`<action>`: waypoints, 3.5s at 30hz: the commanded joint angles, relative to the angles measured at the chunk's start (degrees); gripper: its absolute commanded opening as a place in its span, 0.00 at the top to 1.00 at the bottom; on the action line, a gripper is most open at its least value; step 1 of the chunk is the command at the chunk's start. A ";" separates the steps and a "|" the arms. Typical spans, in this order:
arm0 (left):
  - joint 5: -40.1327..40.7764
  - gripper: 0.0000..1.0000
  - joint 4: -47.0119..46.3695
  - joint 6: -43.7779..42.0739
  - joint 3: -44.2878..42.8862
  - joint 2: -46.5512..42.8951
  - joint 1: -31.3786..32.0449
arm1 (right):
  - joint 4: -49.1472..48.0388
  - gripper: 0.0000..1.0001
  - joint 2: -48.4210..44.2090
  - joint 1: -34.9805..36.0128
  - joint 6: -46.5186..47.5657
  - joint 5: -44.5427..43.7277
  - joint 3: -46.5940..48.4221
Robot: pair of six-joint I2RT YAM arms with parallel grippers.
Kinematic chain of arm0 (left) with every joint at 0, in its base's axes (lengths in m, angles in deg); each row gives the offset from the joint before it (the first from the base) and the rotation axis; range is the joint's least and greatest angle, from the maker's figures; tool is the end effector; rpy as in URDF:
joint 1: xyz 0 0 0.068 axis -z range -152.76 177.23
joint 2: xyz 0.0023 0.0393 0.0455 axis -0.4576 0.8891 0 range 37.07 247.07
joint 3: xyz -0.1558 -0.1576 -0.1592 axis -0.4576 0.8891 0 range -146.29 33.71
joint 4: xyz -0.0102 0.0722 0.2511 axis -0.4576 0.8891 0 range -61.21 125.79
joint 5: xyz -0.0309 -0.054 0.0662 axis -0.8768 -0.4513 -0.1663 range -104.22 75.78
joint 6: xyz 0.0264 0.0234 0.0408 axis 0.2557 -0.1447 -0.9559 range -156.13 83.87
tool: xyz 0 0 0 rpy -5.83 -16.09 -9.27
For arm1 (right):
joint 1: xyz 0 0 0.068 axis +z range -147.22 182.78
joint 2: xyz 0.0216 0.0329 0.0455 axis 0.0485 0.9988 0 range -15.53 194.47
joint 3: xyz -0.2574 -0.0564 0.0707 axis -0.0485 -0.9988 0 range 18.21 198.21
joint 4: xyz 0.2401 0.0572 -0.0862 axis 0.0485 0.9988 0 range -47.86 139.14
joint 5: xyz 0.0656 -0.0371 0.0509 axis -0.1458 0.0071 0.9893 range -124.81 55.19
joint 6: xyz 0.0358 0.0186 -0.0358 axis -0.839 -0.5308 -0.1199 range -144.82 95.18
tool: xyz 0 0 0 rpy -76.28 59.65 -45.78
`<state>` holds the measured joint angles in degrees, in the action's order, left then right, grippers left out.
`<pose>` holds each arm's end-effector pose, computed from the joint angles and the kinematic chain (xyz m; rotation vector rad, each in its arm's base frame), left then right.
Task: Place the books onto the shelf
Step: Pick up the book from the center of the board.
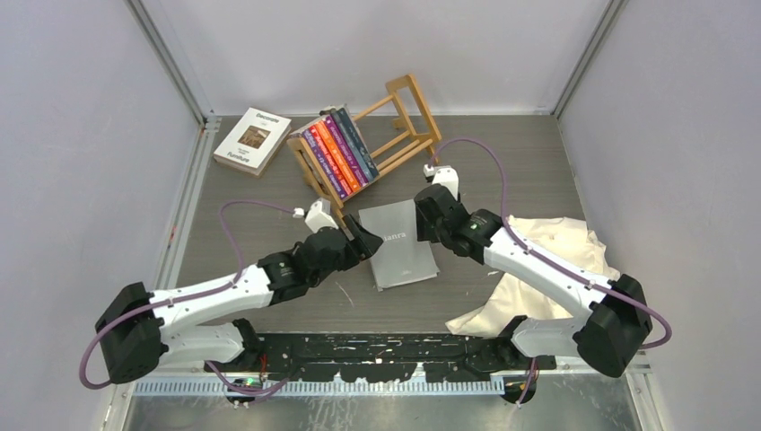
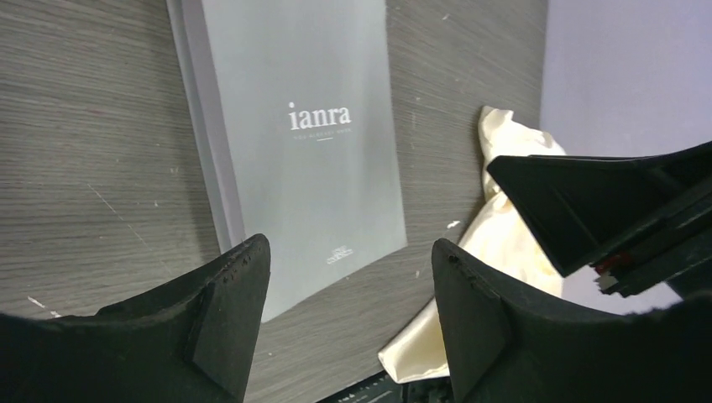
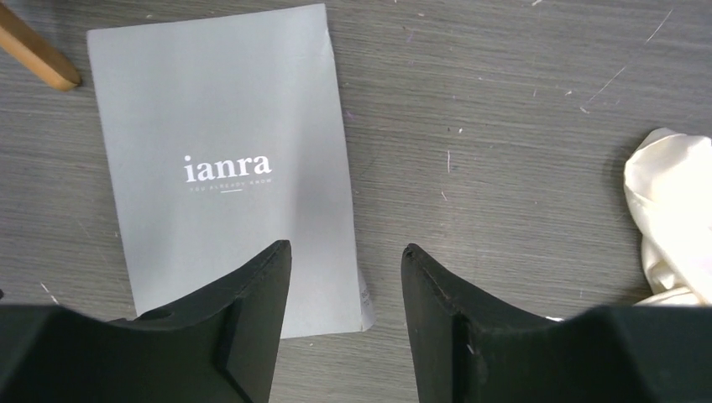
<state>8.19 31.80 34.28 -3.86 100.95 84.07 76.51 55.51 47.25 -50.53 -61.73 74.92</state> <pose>0.1444 -0.1961 0.2434 -0.5067 2.1266 -0.9476 0.1942 0.1680 0.2812 -0.1699 2.2991 0.0478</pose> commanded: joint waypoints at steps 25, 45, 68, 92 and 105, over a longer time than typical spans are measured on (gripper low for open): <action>2.45 0.36 -13.94 5.43 0.97 18.01 0.73 | -9.80 0.43 1.13 -12.05 0.42 13.10 -4.99; 1.52 0.93 -21.72 6.49 3.36 22.75 0.68 | -10.51 0.43 0.04 -13.88 1.19 15.40 -6.87; 6.77 1.00 -16.82 2.87 5.73 5.69 0.71 | -9.29 0.30 -4.14 -15.22 0.75 16.66 -5.36; 8.22 1.00 -7.76 13.47 8.31 -5.58 -1.61 | -29.54 0.25 -3.27 -18.12 -17.47 39.91 -21.34; 10.63 1.00 -0.99 25.12 5.77 -6.75 -1.82 | -40.34 0.24 -5.58 -18.19 -27.30 44.78 -30.25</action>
<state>15.58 28.34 54.48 4.45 96.12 82.61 43.46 51.62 29.28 -73.59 -19.46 45.28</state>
